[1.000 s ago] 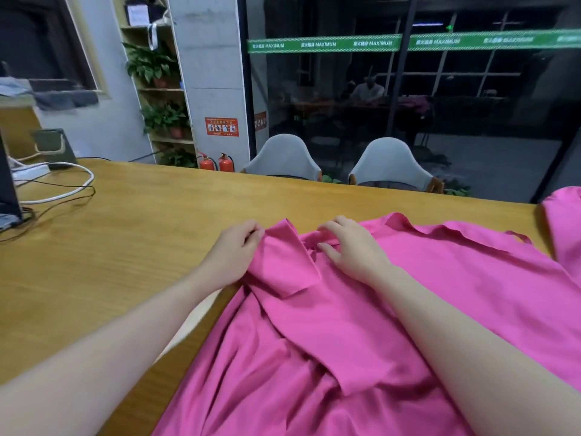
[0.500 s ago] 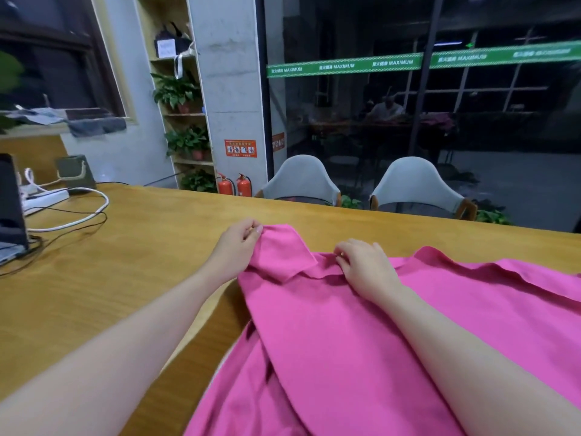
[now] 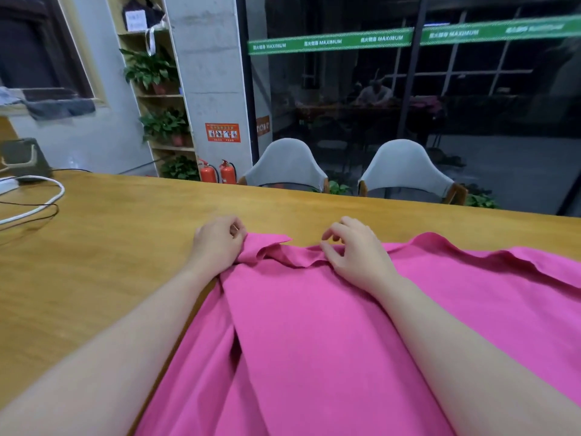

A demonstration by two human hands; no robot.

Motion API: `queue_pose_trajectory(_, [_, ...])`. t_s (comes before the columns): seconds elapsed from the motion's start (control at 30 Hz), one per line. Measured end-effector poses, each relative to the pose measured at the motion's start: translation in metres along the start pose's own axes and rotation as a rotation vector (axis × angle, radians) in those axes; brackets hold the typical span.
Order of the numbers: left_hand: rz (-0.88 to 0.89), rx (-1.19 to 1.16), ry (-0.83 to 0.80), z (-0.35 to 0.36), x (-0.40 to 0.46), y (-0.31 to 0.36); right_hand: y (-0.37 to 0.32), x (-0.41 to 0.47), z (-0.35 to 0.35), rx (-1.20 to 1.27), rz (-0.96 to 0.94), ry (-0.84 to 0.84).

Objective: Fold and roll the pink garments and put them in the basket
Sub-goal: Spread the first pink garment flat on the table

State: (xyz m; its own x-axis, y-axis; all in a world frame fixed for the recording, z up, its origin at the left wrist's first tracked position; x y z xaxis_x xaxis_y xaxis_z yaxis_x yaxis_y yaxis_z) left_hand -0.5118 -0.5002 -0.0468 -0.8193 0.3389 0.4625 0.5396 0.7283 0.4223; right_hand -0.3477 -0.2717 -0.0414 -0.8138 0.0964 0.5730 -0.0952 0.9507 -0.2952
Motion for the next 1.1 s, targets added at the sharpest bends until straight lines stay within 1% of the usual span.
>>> queue_pose_trajectory(0.07, [-0.054,-0.121,0.0,-0.009,0.001,-0.005,-0.009,-0.005,0.001,0.057,-0.046,-0.12])
queue_pose_trajectory(0.1, [-0.064,-0.204,-0.026,-0.012,0.0,-0.006,-0.013,-0.008,0.004,0.039,-0.071,-0.184])
queue_pose_trajectory(0.13, [-0.063,-0.292,-0.072,-0.014,-0.002,-0.005,-0.016,-0.01,0.007,0.008,-0.094,-0.23])
queue_pose_trajectory(0.2, [-0.035,-0.423,-0.213,-0.013,-0.009,0.003,-0.018,-0.01,0.009,0.001,-0.117,-0.259])
queue_pose_trajectory(0.3, [0.008,-0.466,-0.396,-0.01,-0.017,0.023,-0.019,-0.009,0.006,0.019,-0.118,-0.252])
queue_pose_trajectory(0.4, [0.09,-0.43,-0.492,-0.012,-0.024,0.049,-0.018,-0.009,0.004,-0.015,-0.125,-0.217])
queue_pose_trajectory(0.47, [0.138,-0.394,-0.54,-0.011,-0.026,0.059,-0.015,-0.008,0.003,0.016,-0.067,-0.184])
queue_pose_trajectory(0.6, [0.192,-0.378,-0.722,-0.003,-0.033,0.07,-0.002,-0.004,-0.007,0.096,0.092,-0.056])
queue_pose_trajectory(0.63, [0.218,-0.352,-0.74,-0.001,-0.034,0.073,0.0,-0.003,-0.009,0.11,0.118,-0.027])
queue_pose_trajectory(0.7, [0.256,-0.283,-0.724,-0.004,-0.034,0.078,0.002,-0.002,-0.012,0.112,0.158,0.01])
queue_pose_trajectory(0.77, [0.264,-0.291,-0.641,-0.009,-0.027,0.078,0.004,-0.001,-0.013,0.088,0.194,0.045])
queue_pose_trajectory(0.9, [0.247,-0.416,-0.33,-0.025,-0.009,0.065,0.008,0.002,-0.019,0.051,0.221,0.142])
queue_pose_trajectory(1.0, [0.185,-0.525,-0.181,-0.034,-0.002,0.051,0.009,0.004,-0.025,-0.001,0.208,0.239])
queue_pose_trajectory(1.1, [0.052,-0.71,-0.128,-0.04,0.002,0.038,0.005,0.007,-0.038,-0.102,0.173,0.389])
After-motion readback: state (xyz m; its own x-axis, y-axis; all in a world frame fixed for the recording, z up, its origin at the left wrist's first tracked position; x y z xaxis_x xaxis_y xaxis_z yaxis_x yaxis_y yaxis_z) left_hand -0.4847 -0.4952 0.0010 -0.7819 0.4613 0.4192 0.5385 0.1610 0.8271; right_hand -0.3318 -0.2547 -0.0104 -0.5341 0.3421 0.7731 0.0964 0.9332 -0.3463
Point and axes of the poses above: each hand's wrist, its own x-axis towards the middle knuckle, its own z-axis out of the palm, y = z × x, the point moved 6 cm from there along x, towards the middle knuckle
